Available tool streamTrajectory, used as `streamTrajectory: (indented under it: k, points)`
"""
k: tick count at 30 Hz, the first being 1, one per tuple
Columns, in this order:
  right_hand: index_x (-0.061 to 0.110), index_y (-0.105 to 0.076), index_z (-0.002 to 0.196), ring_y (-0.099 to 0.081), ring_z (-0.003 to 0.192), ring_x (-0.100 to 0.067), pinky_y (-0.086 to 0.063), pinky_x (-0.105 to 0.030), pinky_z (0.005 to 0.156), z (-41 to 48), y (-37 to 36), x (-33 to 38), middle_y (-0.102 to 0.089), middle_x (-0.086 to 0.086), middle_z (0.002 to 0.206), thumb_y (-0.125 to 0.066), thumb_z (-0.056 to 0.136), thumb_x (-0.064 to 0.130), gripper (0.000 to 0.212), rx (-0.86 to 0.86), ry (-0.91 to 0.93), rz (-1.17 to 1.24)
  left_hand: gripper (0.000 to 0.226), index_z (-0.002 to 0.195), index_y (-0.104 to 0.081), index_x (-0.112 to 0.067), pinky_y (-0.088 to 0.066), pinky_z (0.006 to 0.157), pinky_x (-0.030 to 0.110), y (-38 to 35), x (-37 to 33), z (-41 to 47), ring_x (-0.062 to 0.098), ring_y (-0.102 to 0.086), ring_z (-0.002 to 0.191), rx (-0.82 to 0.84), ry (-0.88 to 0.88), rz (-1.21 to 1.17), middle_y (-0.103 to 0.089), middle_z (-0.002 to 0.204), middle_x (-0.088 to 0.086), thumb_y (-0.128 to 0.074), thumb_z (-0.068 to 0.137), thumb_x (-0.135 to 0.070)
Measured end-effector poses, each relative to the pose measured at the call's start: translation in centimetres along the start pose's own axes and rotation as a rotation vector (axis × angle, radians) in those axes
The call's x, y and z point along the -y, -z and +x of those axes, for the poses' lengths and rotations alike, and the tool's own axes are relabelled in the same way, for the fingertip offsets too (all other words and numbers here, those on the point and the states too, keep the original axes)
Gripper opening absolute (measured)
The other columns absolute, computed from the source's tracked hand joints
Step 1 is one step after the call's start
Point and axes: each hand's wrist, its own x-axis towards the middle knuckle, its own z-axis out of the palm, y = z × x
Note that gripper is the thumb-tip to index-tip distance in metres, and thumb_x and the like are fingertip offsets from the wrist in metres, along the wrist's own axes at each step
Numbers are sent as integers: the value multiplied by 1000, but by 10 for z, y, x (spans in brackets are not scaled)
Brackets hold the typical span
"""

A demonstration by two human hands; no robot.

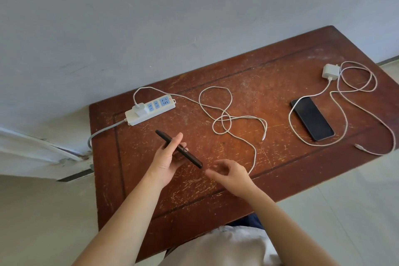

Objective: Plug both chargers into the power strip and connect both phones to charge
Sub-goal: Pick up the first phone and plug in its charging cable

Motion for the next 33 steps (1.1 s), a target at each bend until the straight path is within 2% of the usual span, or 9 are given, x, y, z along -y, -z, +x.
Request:
streamTrajectory:
  k: [3,7,9,12,15,19,22,27,33]
  points:
    - [27,-64,120,-59,104,-15,-54,-32,85,0,-10,-12,-61,5,112,-75,76,64,58,-21,73,-404,68,118,-63,-17,-62,81,43,4,-2,-2,26,-67,102,-53,25,-112,-67,104,12,-86,68,-55]
    - [23,-69,112,-62,108,-20,-51,-35,88,1,-20,-14,-66,2,112,-64,96,38,22,-121,118,-544,81,129,-55,-20,-61,84,48,4,-3,-6,30,-66,114,-54,37,-265,-67,124,15,-73,69,-72]
    - [23,-65,108,-65,92,-15,-51,-35,82,-1,-22,-7,-70,5,99,-57,100,42,22,-180,147,-437,82,134,-53,-23,-62,80,50,3,-5,-9,32,-66,114,-30,-1,-324,-67,128,16,-59,74,-79]
    - [29,-59,103,-60,60,-4,-51,-29,58,-7,-20,17,-69,7,75,-54,100,48,20,-237,145,30,80,136,-56,-23,-58,89,53,3,-10,-13,32,-69,114,30,-59,-450,-70,128,13,-35,86,-82]
    - [38,-67,99,-58,55,0,-47,-20,50,-16,-15,42,-73,10,77,-64,96,47,9,-293,178,313,84,132,-61,-15,-51,100,56,1,-18,-19,34,-67,117,86,-92,-579,-69,128,15,-32,88,-80]
    - [41,-76,96,-64,64,-16,-53,-27,61,-31,-10,65,-76,-3,82,-68,93,43,8,-227,238,503,77,130,-59,-13,-52,98,57,-7,-30,-27,36,-66,115,161,-136,-644,-67,120,17,-41,89,-75]
    - [39,-79,98,-66,75,-11,-58,-27,72,-45,-8,75,-77,-6,87,-70,87,45,15,-144,234,638,76,139,-56,-12,-50,100,58,-10,-36,-33,36,-63,119,214,-164,-695,-65,127,16,-38,93,-70]
    - [26,-82,98,-67,72,-4,-55,-15,72,-59,-5,84,-76,4,76,-72,83,45,26,-89,176,738,67,145,-51,-16,-43,108,60,-13,-42,-43,35,-54,133,277,-169,-758,-54,148,15,-44,96,-61]
    - [21,-83,88,-66,70,-9,-58,-18,75,-61,-2,90,-75,0,74,-75,82,45,25,-100,154,797,61,139,-55,-9,-52,96,62,-23,-45,-48,37,-65,118,222,-120,-889,-64,128,18,-43,98,-52]
